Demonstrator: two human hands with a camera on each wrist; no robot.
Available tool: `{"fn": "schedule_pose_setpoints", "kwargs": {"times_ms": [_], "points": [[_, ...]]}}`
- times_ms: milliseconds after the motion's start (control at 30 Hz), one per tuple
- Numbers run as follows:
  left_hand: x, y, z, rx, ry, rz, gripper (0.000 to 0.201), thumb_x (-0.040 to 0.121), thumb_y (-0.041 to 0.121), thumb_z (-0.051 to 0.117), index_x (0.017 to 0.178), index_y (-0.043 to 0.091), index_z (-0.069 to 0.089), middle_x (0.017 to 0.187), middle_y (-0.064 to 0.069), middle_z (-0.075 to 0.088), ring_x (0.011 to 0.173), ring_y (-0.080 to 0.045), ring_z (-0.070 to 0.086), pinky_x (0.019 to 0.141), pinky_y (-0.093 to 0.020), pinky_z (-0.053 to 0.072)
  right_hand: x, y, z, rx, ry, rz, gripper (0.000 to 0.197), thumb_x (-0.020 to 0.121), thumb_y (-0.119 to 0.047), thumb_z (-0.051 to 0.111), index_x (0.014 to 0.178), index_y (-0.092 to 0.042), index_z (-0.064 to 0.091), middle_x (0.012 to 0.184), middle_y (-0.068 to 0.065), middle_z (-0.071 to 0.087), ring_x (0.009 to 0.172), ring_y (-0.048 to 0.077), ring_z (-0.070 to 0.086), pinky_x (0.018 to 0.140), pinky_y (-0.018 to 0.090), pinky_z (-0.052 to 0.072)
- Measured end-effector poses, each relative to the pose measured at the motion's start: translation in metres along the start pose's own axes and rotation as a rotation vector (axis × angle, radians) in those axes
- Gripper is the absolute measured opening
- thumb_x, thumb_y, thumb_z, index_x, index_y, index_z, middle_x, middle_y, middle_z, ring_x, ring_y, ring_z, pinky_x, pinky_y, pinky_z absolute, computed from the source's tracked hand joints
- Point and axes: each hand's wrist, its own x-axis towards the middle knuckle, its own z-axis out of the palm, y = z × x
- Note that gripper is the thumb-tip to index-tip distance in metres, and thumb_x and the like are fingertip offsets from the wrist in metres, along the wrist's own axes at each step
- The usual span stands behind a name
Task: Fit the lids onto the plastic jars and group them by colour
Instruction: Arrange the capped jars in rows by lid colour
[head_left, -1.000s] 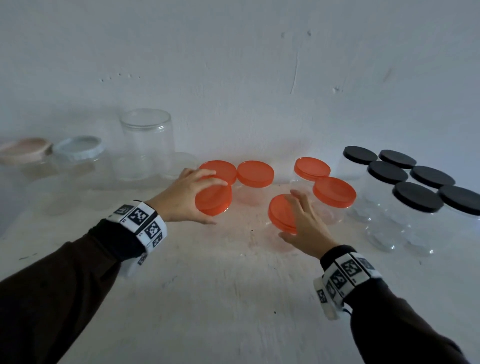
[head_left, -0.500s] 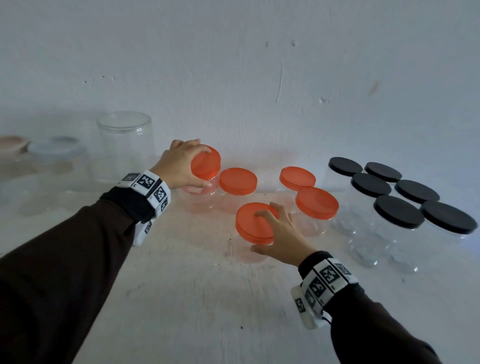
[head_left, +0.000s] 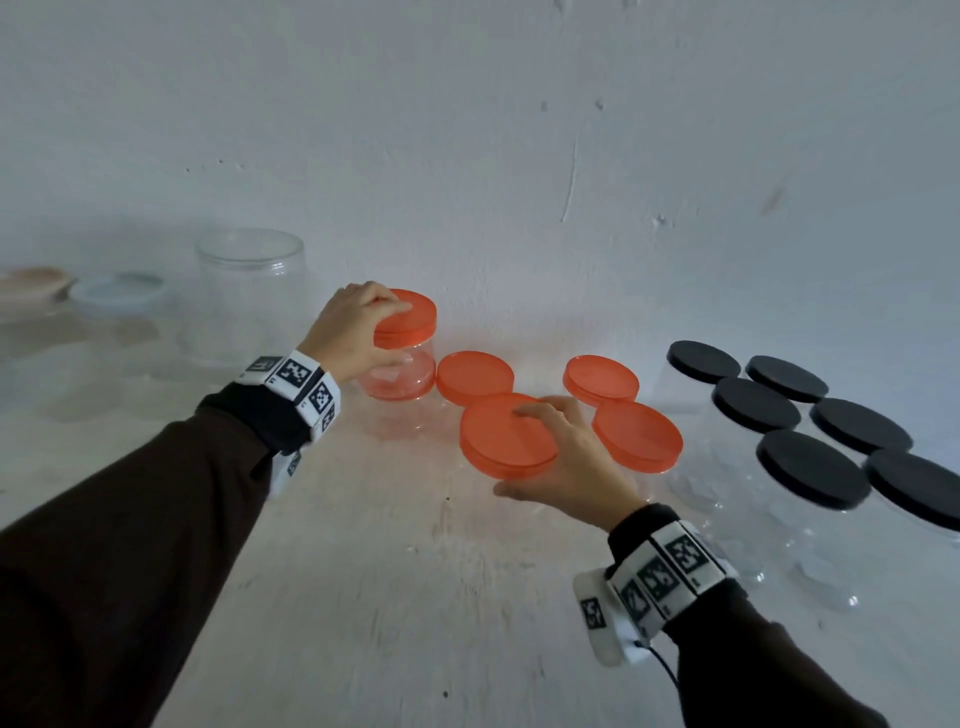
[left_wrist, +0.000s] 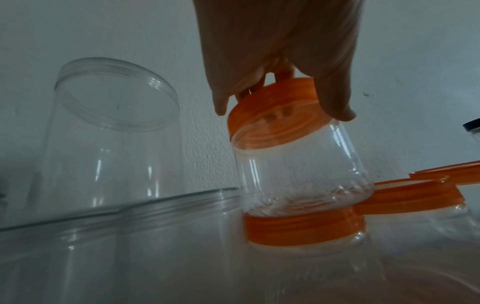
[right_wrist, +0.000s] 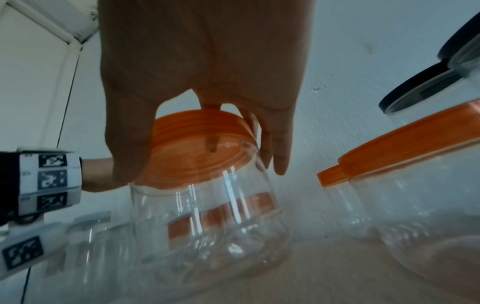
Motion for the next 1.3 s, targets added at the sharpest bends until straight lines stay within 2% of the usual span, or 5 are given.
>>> {"fn": "schedule_pose_setpoints", "kwargs": {"times_ms": [300, 533, 900, 1100, 1300], "points": [[0.008, -0.004, 0.013, -0.011, 0.018, -0.055, 0.063, 0.075, 0.028, 0.075, 0.130, 0.012, 0.050, 0.137, -0.009, 0.048, 0.127, -0.027, 0.040, 0.108, -0.037, 0.025, 0.052, -0.005, -0.024, 0.171, 0.208, -0.043, 0.075, 0.064, -0.027, 0.084, 0.128, -0.023, 0.045, 0.134, 0.000, 0.029, 0.115, 0.007, 0.035, 0.095, 0.019, 0.031], [0.009, -0.009, 0.022, -0.092, 0.087, -0.038, 0.056, 0.073, 0.020, 0.076, 0.124, 0.009, 0.056, 0.135, -0.006, 0.049, 0.125, -0.024, 0.042, 0.101, -0.020, 0.015, 0.095, -0.005, -0.017, 0.221, 0.237, -0.008, 0.077, 0.067, -0.022, 0.082, 0.132, -0.018, 0.042, 0.135, 0.002, 0.027, 0.113, 0.007, 0.033, 0.094, 0.018, 0.030], [0.007, -0.014, 0.027, -0.209, 0.139, -0.010, 0.056, 0.072, 0.021, 0.077, 0.123, 0.010, 0.057, 0.136, -0.005, 0.050, 0.130, -0.020, 0.038, 0.106, -0.020, 0.009, 0.130, -0.004, 0.009, 0.171, 0.189, -0.011, 0.077, 0.071, -0.025, 0.078, 0.135, -0.013, 0.037, 0.140, 0.006, 0.021, 0.123, 0.017, 0.034, 0.091, 0.015, 0.028], [0.006, -0.014, 0.028, -0.230, 0.150, 0.010, 0.056, 0.071, 0.019, 0.078, 0.122, 0.011, 0.058, 0.134, -0.006, 0.051, 0.127, -0.022, 0.041, 0.111, -0.043, 0.024, 0.135, -0.002, 0.017, 0.177, 0.211, -0.010, 0.091, 0.071, -0.027, 0.079, 0.141, -0.008, 0.024, 0.142, 0.009, 0.020, 0.128, 0.021, 0.033, 0.095, 0.018, 0.028], [0.006, -0.015, 0.029, -0.228, 0.152, 0.021, 0.055, 0.072, 0.019, 0.077, 0.122, 0.010, 0.058, 0.134, -0.006, 0.051, 0.127, -0.022, 0.041, 0.111, -0.046, 0.024, 0.129, 0.006, 0.017, 0.325, 0.209, 0.044, 0.113, 0.069, -0.024, 0.080, 0.146, -0.012, -0.001, 0.151, 0.011, 0.012, 0.138, 0.022, 0.020, 0.106, 0.029, 0.022]]}}
